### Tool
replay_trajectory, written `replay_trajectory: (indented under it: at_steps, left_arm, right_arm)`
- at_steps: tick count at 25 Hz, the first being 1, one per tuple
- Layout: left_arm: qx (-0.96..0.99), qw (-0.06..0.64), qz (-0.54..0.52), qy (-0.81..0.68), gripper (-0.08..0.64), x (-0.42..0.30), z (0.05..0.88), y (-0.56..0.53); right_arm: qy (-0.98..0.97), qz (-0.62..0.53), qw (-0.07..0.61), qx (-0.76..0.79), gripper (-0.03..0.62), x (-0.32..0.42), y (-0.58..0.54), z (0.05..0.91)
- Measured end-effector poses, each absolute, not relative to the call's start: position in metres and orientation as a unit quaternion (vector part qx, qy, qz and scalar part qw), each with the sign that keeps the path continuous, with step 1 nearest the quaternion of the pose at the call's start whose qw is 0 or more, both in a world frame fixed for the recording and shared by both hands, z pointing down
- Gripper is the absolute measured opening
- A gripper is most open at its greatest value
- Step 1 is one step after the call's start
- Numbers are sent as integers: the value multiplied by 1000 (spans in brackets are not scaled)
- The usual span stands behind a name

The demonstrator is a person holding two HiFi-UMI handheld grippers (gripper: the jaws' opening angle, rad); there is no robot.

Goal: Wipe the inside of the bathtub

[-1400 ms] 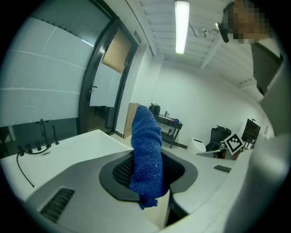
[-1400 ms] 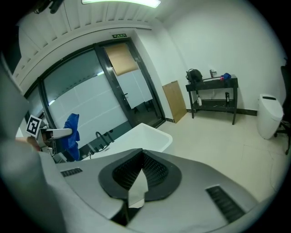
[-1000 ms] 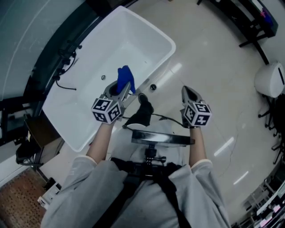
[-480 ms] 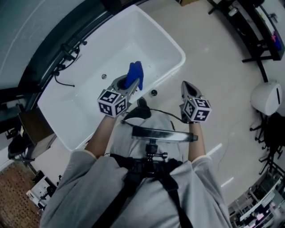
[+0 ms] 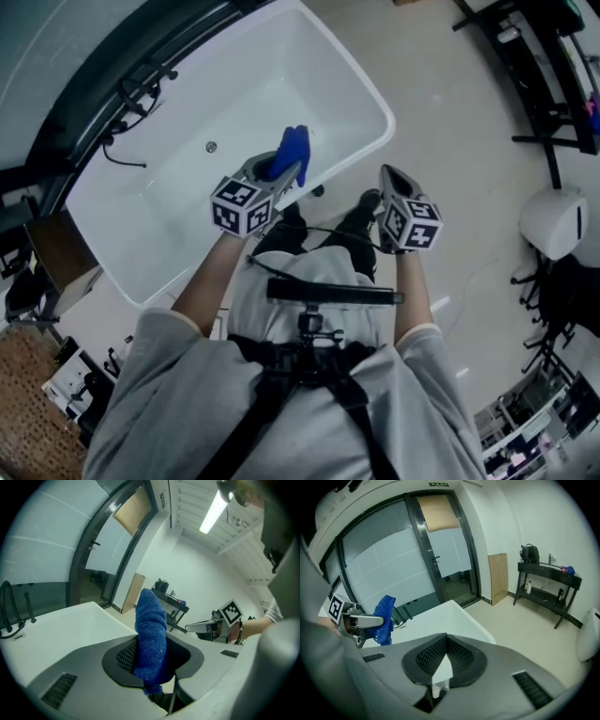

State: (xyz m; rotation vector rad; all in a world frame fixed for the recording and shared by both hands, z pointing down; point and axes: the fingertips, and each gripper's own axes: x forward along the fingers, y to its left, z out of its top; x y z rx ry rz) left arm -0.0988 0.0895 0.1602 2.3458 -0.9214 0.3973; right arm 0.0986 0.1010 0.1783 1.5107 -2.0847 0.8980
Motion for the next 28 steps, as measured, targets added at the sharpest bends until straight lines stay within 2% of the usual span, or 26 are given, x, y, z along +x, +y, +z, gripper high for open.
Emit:
replay_trajectory:
  at_steps: [7, 16, 22, 28]
  left_arm:
    - [862, 311, 180, -358, 124, -50, 217, 46]
    - [843, 369, 218, -326, 124, 51, 352, -9]
    - [827, 405, 246, -303, 124, 102, 443, -37]
    - [813, 434, 267, -282, 124, 130, 508, -60]
  right_arm:
    - [-760, 331, 236, 506, 9, 129, 43, 243]
    - [-767, 324, 298, 467, 9, 178, -45, 353]
    - [-769, 325, 316, 451, 9, 204, -82, 427]
    - [-766, 312, 314, 466, 9, 225, -115, 461]
